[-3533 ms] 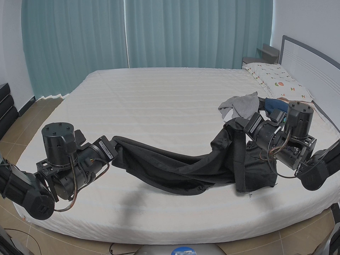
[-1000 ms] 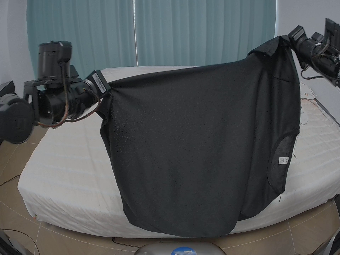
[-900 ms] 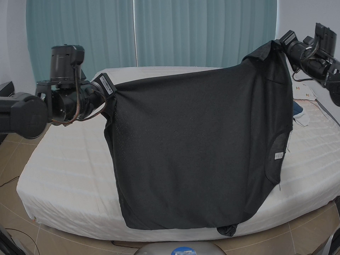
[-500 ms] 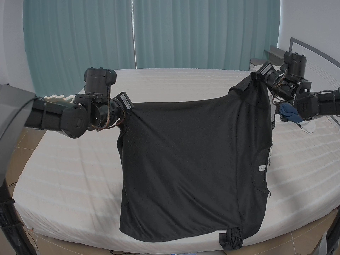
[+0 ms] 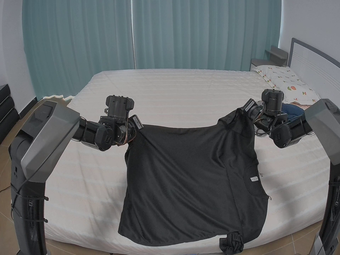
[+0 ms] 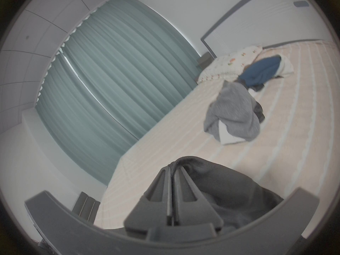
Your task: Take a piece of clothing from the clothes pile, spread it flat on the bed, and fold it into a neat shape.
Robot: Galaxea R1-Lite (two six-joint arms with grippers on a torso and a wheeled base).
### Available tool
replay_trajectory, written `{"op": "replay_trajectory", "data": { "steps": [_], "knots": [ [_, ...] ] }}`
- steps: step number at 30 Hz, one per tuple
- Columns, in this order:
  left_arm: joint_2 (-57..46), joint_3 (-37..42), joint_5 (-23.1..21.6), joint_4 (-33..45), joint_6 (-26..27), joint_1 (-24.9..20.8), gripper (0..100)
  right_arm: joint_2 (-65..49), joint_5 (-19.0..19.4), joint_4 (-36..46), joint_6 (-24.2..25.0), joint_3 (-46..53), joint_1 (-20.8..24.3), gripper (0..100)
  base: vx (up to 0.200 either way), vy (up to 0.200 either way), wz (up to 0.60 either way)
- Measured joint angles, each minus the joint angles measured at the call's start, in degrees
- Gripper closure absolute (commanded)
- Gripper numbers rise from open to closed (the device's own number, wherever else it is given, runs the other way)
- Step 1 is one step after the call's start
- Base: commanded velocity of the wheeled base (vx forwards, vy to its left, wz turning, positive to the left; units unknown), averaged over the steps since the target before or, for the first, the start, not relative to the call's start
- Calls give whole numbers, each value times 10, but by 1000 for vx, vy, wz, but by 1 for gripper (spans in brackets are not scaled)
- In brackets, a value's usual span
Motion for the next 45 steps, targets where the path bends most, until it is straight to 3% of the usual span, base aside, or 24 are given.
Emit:
{"op": "replay_trajectory", "data": {
  "steps": [8,9,22,30,40,45],
  "knots": [
    [59,-41,1,3,0,0,100,58,2,-1,6,-9,-5,100,0,0,0],
    [67,-49,1,3,0,0,0,64,2,-1,6,-11,-5,0,0,0,0],
    [132,-101,5,1,0,14,0,116,17,-13,37,-25,-16,0,0,0,0],
    [140,-104,7,1,-5,41,0,110,33,-29,48,23,-41,0,0,0,0],
    [126,-128,-22,61,-46,81,0,81,90,-171,70,186,-58,0,0,0,0],
    [122,-126,-58,115,-54,88,0,74,106,-229,129,251,-58,0,0,0,0]
  ]
}}
